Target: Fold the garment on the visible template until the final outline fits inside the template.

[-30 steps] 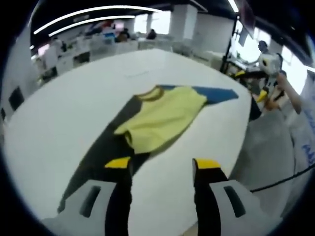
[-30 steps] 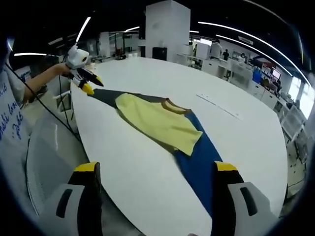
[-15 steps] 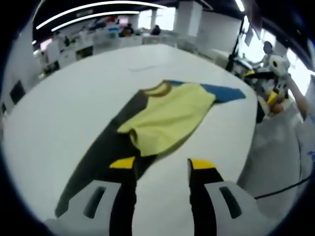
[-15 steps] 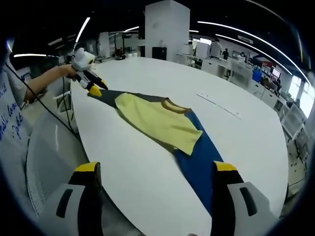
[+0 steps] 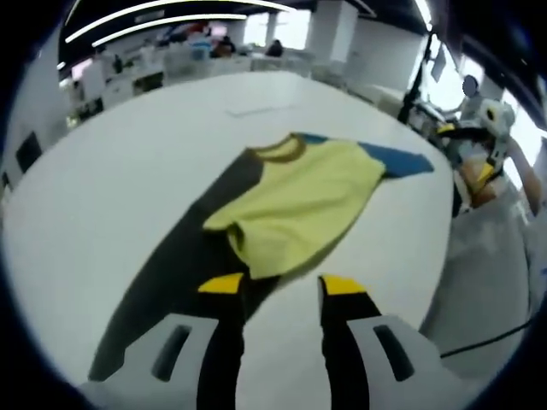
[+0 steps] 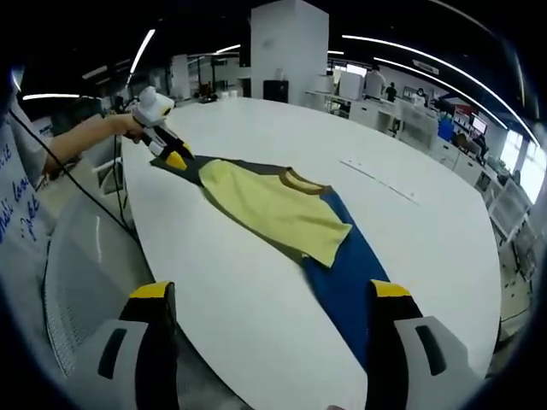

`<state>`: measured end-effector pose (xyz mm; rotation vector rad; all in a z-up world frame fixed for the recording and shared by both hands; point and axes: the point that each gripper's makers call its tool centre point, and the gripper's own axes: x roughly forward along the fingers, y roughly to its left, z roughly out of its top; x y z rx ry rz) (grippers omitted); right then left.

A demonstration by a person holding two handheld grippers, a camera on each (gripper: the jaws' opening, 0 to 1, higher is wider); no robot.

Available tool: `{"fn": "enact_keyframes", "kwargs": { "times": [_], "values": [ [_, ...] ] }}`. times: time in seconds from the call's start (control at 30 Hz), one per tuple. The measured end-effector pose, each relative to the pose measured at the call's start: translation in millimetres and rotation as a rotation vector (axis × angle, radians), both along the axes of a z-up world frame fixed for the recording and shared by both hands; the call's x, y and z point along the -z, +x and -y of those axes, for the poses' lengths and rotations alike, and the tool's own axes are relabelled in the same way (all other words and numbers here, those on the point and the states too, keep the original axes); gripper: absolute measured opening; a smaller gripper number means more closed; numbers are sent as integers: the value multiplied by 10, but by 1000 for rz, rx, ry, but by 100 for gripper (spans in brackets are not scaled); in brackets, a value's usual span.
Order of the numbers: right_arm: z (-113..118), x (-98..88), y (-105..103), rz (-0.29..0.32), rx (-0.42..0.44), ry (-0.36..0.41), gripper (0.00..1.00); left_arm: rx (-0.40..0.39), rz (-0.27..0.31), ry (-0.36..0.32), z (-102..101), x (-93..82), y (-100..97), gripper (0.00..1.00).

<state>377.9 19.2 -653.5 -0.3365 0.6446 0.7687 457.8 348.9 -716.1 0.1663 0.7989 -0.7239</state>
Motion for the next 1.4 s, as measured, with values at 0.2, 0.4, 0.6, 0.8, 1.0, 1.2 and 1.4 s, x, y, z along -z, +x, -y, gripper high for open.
{"fn": "enact_keyframes", "kwargs": {
  "times": [0.2, 0.4, 0.6, 0.8, 1.0, 1.2, 1.4],
  "values": [
    [-6, 7, 2, -2, -2, 0, 90, -21, -16, 5, -20, 100, 77, 28],
    [-10, 23, -4, -6, -3, 3, 90, -46, -28, -3, -49, 165, 131, 25],
    [-14, 23, 4, -5, -7, 6, 90, -66, -33, 1, -67, 239, 177, 22],
    [-3, 39, 10, -8, -9, -4, 89, -95, -46, -25, -45, 291, 197, 20],
    [5, 41, 45, -6, -7, -3, 87, -104, -56, -25, -46, 332, 199, 18],
    [-49, 50, 75, -6, -20, 0, 86, -96, -46, -7, -47, 361, 221, 18],
    [-62, 104, 160, -8, -7, 15, 87, -106, -64, -47, 2, 379, 236, 14]
  ]
}}
